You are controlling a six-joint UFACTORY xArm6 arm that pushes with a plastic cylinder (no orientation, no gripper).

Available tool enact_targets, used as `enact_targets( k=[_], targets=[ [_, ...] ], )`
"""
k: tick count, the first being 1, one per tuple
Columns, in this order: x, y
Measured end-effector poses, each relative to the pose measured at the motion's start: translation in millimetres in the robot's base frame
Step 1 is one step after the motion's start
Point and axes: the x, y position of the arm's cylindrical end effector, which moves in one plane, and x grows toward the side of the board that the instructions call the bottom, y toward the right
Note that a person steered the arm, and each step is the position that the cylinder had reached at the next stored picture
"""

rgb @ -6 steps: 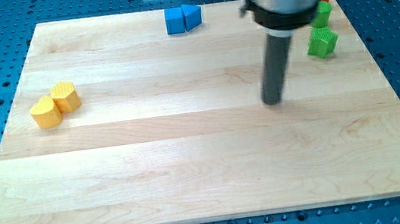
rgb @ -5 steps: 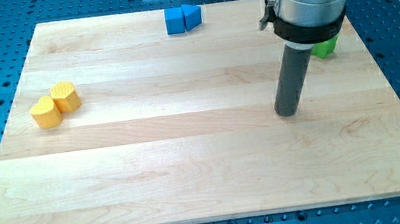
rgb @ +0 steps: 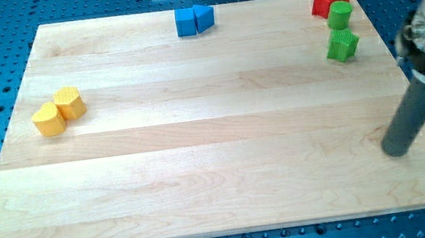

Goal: Push the green circle diagonally bottom left to the green star

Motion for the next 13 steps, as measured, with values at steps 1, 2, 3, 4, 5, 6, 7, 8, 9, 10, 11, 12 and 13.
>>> enact_targets(
  k=[1,2,3,4,5,6,7,8,9,10,11,12,13],
  targets=[
    [-9,44],
    [-109,77],
    [-204,94],
    [-244,94],
    [-271,85],
    [-271,58],
    [-285,44],
    [-290,43],
    [-289,38],
    [-269,14],
    [-247,-31],
    [-232,-72],
    [-221,-108]
  ],
)
